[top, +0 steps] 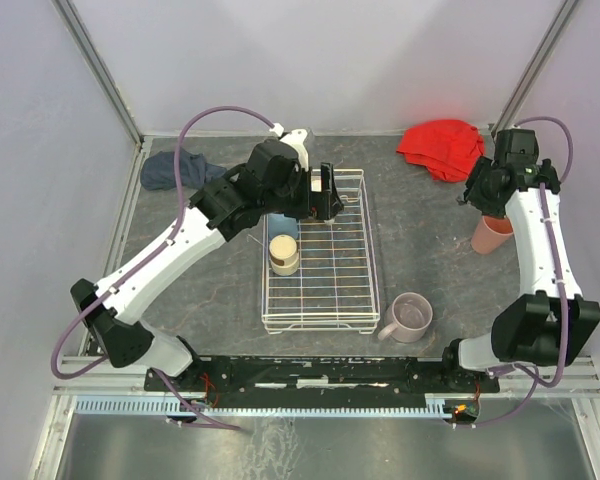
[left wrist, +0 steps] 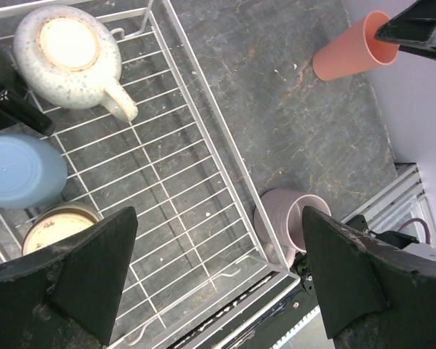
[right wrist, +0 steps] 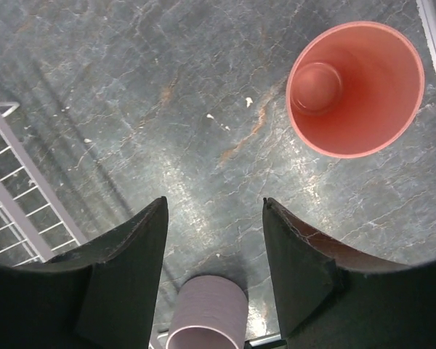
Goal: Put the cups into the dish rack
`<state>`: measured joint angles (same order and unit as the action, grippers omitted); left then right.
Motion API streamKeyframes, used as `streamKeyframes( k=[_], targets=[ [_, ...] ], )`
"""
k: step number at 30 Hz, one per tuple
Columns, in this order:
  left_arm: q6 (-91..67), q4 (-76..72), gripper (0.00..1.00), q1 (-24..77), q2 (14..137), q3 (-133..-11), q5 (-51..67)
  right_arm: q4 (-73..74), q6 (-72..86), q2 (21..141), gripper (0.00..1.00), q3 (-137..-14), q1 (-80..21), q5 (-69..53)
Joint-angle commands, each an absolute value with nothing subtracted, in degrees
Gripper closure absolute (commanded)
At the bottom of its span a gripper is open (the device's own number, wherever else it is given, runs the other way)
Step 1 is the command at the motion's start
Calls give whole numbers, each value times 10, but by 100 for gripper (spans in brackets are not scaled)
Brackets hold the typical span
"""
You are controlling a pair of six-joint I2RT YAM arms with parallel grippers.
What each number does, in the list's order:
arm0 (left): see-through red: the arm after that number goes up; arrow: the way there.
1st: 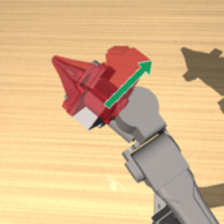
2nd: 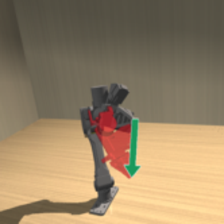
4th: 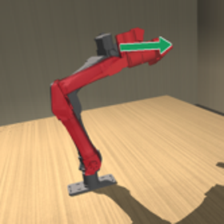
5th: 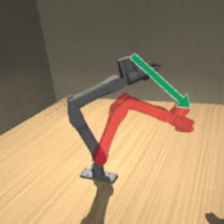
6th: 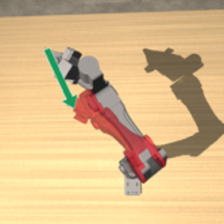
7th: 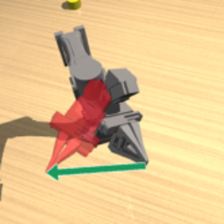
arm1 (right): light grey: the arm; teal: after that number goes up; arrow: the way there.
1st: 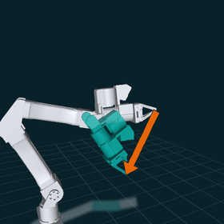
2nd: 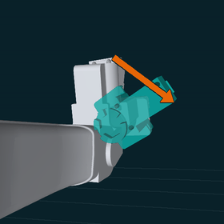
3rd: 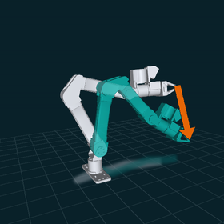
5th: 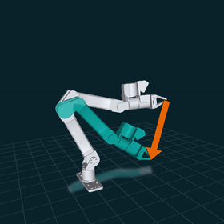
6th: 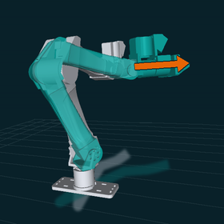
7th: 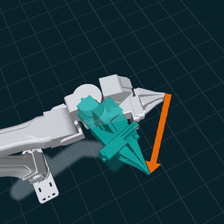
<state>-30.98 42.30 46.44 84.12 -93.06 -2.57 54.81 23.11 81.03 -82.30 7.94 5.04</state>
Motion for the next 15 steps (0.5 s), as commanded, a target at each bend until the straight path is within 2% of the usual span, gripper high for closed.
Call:
streamKeyframes(
  k=[1, 15],
  targets=[
    [-312, 385, 0, 453, 854, -945, 44, 533, 206, 833, 38, -826, 86, 79],
    [-313, 399, 0, 441, 890, -990, 65, 482, 176, 872, 38, -792, 110, 120]
  ],
)
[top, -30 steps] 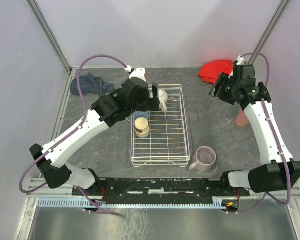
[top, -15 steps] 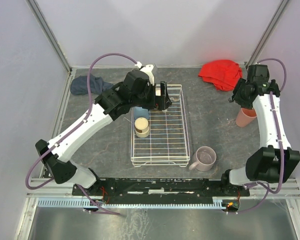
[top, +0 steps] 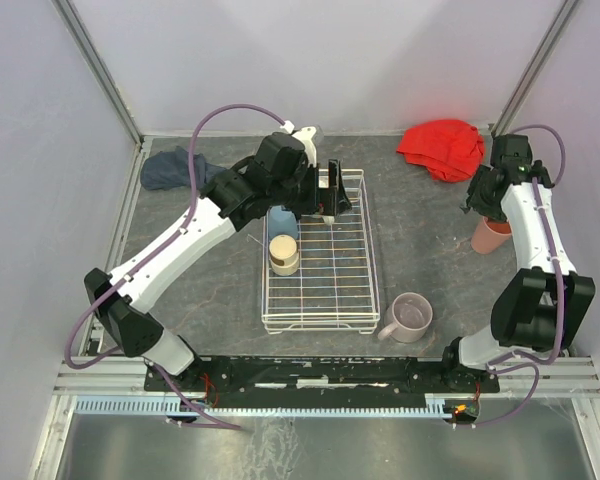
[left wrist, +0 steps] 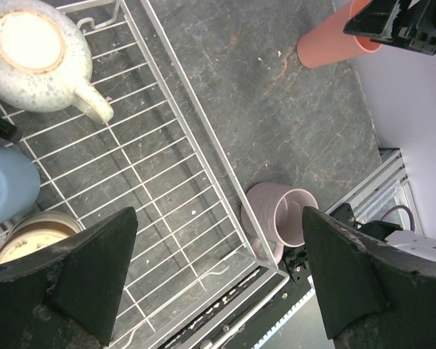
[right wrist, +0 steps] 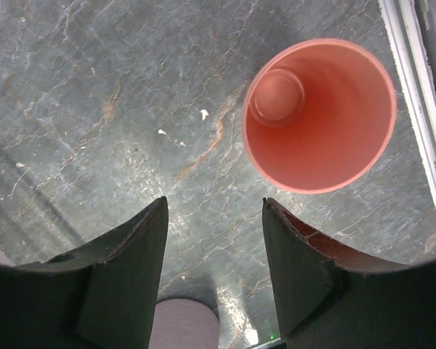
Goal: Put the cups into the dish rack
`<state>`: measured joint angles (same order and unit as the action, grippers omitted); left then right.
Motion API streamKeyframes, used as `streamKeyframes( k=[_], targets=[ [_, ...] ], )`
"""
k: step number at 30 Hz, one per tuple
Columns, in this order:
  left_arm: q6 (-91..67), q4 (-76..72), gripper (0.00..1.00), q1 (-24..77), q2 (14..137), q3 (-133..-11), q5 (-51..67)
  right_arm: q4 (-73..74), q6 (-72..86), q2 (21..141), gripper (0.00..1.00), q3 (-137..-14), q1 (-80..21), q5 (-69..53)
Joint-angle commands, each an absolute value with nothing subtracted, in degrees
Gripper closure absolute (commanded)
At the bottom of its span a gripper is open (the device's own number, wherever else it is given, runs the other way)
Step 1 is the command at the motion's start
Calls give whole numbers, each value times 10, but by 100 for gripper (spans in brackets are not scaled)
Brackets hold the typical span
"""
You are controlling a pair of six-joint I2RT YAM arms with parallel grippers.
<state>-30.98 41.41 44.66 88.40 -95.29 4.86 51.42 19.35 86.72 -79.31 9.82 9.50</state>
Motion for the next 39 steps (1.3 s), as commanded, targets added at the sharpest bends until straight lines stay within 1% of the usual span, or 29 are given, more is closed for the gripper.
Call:
streamKeyframes(
  k=[1, 6, 17, 18, 19, 23, 24, 25, 29, 32, 35, 37, 39],
  targets=[
    [-313, 400, 1, 441, 895, -995, 66, 480, 175, 877, 37, -791, 114, 118],
    [-313, 405, 0, 440, 918, -1018, 73, 460, 181, 896, 37, -777, 137, 95],
    [-309, 405, 0, 433, 955, -1058, 79, 427, 191, 978, 40, -808, 150, 89],
    [-309, 404, 0, 431, 957, -1058, 78, 426, 193, 989, 42, -811, 150, 88],
    [-309, 404, 1, 429, 958, -1059, 79, 426, 195, 998, 47, -814, 150, 85],
    [-308, 398, 0, 423, 960, -1058, 80, 429, 200, 1004, 89, -825, 150, 78],
    [-308, 396, 0, 421, 960, -1058, 80, 432, 200, 999, 96, -829, 149, 77],
    [-308, 393, 0, 419, 961, -1056, 82, 437, 198, 990, 99, -836, 147, 76],
    [-331, 348, 0, 398, 964, -1034, 126, 472, 201, 947, 99, -878, 142, 40],
    [-409, 244, 1, 363, 953, -957, 209, 460, 258, 902, 99, -891, 142, -56],
    [-510, 95, 1, 331, 933, -855, 277, 375, 360, 871, 99, -881, 141, -216],
    [-565, 18, 1, 321, 927, -815, 298, 271, 480, 863, 99, -852, 140, -312],
    [-617, -44, 1, 316, 928, -790, 317, 151, 585, 858, 99, -811, 130, -372]
  ],
)
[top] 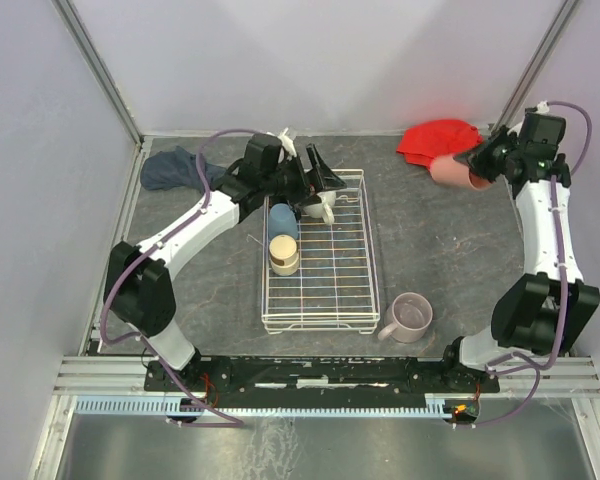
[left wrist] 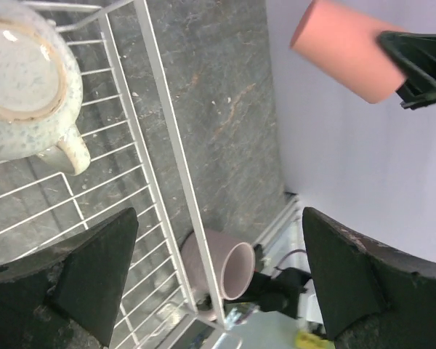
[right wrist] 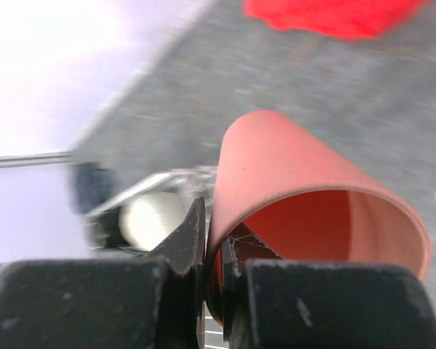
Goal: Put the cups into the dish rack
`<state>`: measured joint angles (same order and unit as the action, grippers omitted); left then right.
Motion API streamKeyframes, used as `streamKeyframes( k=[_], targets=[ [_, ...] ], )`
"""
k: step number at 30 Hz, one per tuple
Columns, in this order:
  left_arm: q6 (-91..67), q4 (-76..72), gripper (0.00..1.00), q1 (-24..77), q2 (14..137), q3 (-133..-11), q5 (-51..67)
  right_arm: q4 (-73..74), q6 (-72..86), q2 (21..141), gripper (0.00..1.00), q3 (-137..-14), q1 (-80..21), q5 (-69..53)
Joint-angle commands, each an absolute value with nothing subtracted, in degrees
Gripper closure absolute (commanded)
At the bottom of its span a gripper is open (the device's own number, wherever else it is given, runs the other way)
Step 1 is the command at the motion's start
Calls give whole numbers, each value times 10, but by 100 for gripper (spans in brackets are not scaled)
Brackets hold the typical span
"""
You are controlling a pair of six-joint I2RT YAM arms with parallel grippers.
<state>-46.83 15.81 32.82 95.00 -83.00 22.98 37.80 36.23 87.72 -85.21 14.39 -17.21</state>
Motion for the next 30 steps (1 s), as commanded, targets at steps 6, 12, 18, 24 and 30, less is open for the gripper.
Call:
streamKeyframes(
  k=[6, 12, 18, 24, 30],
  targets=[
    [-773, -241, 1, 316, 930, -729, 332, -103, 784, 853, 99, -708, 84, -421],
    [-800, -266, 1, 310, 927, -717, 319, -173, 839, 830, 99, -669, 28, -419],
    [-815, -289, 1, 295, 926, -697, 301, -188, 864, 816, 99, -665, -4, -416],
    [-816, -293, 1, 287, 937, -706, 291, -169, 863, 808, 99, -672, -17, -418],
    [-820, -297, 1, 286, 973, -749, 308, -148, 846, 795, 99, -663, -36, -414]
  ],
)
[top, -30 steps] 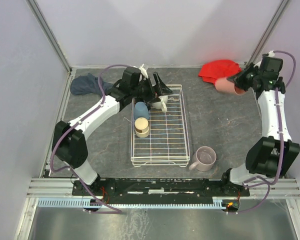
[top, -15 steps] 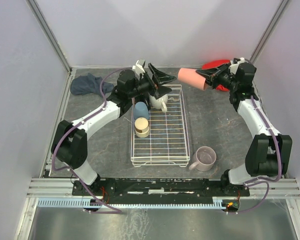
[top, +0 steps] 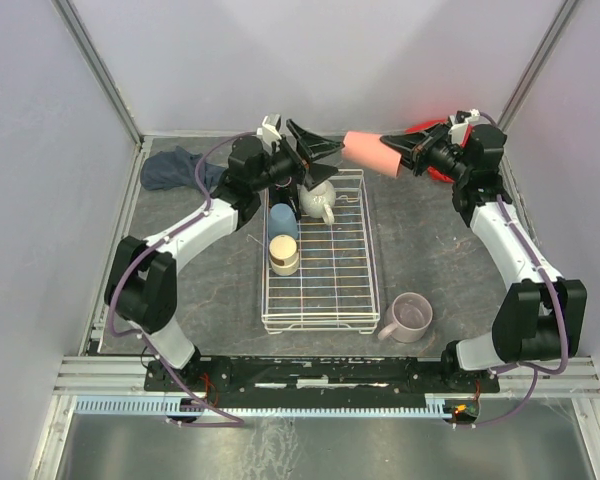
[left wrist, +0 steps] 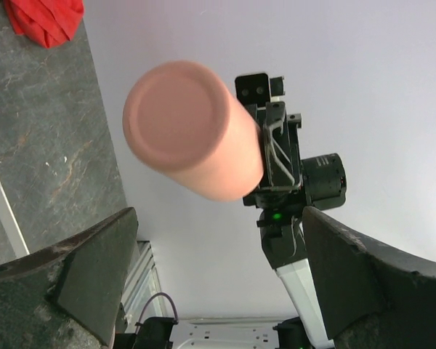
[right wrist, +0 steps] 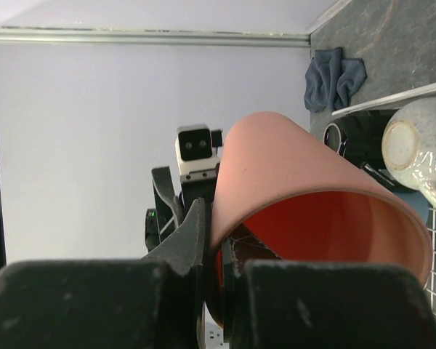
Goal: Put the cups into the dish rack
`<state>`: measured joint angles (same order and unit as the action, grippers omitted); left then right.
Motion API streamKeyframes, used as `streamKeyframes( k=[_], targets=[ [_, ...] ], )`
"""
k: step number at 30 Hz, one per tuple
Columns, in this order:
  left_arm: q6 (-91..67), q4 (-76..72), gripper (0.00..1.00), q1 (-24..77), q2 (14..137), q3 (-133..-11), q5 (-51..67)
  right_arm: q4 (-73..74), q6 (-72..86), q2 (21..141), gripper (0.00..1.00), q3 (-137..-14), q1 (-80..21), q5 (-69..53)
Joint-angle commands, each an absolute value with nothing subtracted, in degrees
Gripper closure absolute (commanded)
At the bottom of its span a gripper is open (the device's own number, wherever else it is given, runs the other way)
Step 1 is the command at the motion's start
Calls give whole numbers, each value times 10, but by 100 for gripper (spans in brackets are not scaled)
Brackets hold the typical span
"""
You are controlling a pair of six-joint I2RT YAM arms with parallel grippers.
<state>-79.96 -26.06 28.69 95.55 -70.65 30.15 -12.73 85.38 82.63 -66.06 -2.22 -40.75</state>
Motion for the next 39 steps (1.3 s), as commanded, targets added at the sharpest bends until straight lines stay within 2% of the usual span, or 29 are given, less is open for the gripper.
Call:
streamKeyframes(
  k=[1, 20, 26, 29, 37, 39],
  targets=[
    [-821, -296, 1, 286, 974, -750, 307, -149, 846, 795, 99, -662, -40, -413],
    [-831, -305, 0, 287, 996, -759, 297, -143, 846, 805, 99, -685, -79, -410],
    [-832, -307, 5, 287, 995, -752, 292, -139, 844, 806, 99, -684, -87, -409],
    [-837, -314, 13, 287, 995, -750, 290, -139, 842, 804, 99, -683, -90, -407],
    [-851, -334, 66, 289, 981, -731, 291, -133, 831, 802, 99, -672, -93, -402],
    [-851, -339, 76, 289, 972, -717, 290, -129, 824, 801, 99, -671, -94, -402]
  ],
)
